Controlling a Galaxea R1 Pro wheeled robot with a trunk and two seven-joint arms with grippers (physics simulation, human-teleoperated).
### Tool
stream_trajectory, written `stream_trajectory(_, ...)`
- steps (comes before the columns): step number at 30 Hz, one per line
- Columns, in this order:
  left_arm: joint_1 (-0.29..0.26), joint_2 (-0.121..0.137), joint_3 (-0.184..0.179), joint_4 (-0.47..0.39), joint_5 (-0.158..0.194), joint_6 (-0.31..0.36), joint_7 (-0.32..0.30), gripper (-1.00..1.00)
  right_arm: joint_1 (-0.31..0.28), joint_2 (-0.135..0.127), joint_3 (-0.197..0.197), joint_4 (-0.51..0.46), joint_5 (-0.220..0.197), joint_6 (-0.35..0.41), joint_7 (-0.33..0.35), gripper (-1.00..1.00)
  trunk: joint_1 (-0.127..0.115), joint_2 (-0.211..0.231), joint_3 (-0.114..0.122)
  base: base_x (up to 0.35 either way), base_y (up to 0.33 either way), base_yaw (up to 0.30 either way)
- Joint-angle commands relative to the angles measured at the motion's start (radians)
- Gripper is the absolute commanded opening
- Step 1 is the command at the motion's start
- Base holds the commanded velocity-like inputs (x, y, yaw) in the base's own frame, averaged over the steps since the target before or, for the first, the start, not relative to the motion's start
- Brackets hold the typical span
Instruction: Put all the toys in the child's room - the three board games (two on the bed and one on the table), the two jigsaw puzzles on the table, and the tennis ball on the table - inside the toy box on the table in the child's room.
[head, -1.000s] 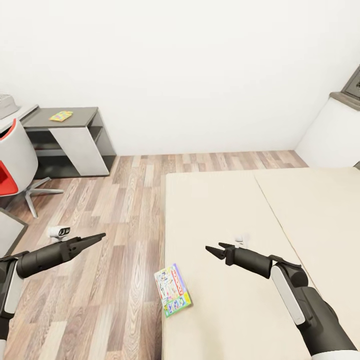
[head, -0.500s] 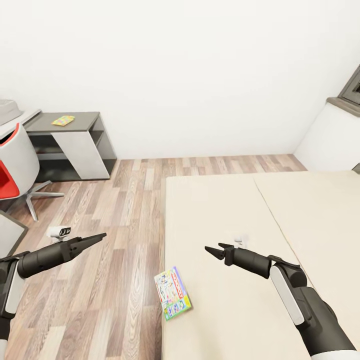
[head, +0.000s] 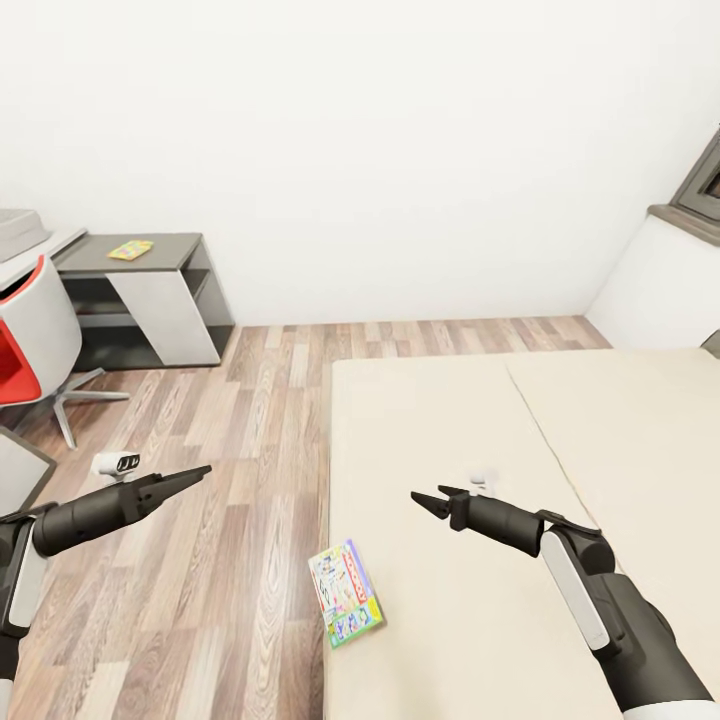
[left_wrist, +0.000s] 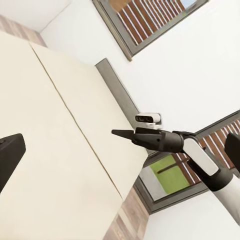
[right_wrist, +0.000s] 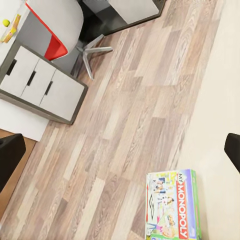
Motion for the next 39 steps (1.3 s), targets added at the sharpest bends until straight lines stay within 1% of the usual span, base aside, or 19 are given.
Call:
stream_trajectory(1,-0.001,0.000,0.000,0.000,-0.001,0.011,-0.004,1.00,-0.001,-0.001,0.000,0.000,-0.007,0.007,-0.002,1.00,0.001,-0.002,0.000,0.000,0.000,0.000)
stream_trajectory(24,-0.001,0.004,0.004,0.000,0.000,0.009,-0.006,1.00,-0.001,0.000,-0.001,0.006,-0.007,0.007,-0.002,1.00,0.001,-0.002,0.037,0.000,0.000,0.000)
stream_trajectory(39,-0.001,0.001,0.003,-0.001,0.000,0.010,-0.004,1.00,-0.001,-0.001,-0.002,0.006,-0.008,0.006,-0.002,1.00,0.001,-0.002,0.061,0.000,0.000,0.000)
